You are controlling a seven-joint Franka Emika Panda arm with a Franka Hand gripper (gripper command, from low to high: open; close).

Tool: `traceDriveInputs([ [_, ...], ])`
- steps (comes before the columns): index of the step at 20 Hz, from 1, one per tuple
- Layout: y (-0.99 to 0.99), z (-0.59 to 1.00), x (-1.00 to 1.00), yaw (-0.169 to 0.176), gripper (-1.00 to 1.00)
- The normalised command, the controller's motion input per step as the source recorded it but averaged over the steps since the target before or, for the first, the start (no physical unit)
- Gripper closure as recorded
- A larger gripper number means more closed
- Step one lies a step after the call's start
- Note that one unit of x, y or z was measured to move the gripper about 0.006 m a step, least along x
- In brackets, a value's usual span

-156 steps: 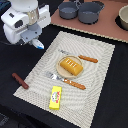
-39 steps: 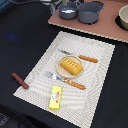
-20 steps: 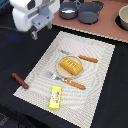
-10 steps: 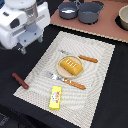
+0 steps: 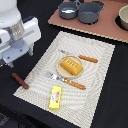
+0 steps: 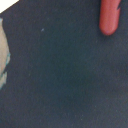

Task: Interact with the objects in diverse but meaningful ways.

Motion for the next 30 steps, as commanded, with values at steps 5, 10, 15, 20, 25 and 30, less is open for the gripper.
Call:
traceDriveInputs([
  [5,-0.37,-0.03,0.46,-0.029,-1.00],
  [10,-0.35,-0.21,0.30,-0.003,-1.00],
  [15,-0.32,-0.30,0.02,-0.004,-1.00],
  [20,-0.20,-0.27,-0.06,-0.008,-1.00],
  [25,-0.24,-0.16,-0.12,-0.026,1.00],
  [30,-0.13,-0.08,-0.17,-0.027,1.00],
])
